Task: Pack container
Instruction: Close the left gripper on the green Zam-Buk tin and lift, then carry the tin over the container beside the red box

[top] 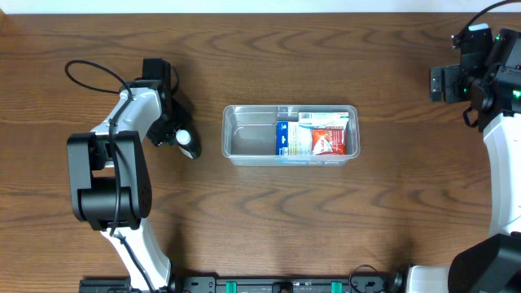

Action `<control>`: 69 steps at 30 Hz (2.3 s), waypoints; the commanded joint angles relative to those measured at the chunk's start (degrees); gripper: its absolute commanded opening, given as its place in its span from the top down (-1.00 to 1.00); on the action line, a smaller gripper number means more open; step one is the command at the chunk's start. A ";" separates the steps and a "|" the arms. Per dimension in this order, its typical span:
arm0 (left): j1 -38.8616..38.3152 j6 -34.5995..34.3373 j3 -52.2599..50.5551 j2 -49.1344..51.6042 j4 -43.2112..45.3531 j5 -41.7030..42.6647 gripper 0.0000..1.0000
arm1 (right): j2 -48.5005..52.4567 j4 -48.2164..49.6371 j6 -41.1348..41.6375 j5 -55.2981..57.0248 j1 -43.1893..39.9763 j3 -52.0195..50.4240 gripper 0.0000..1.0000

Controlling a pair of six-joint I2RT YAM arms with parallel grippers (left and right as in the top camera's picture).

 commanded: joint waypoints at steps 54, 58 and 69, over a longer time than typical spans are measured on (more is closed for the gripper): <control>-37.57 68.94 4.09 -20.85 -5.20 4.20 -0.15 | 0.44 -0.07 0.76 -0.04 -0.26 0.35 -0.98; -37.64 75.67 4.09 -17.20 -4.52 9.86 -0.15 | 0.44 -0.07 0.76 -0.04 -0.26 0.35 -0.99; -38.12 78.12 4.09 -12.85 0.00 12.76 -0.14 | 0.44 -0.07 0.76 -0.04 -0.26 0.35 -0.99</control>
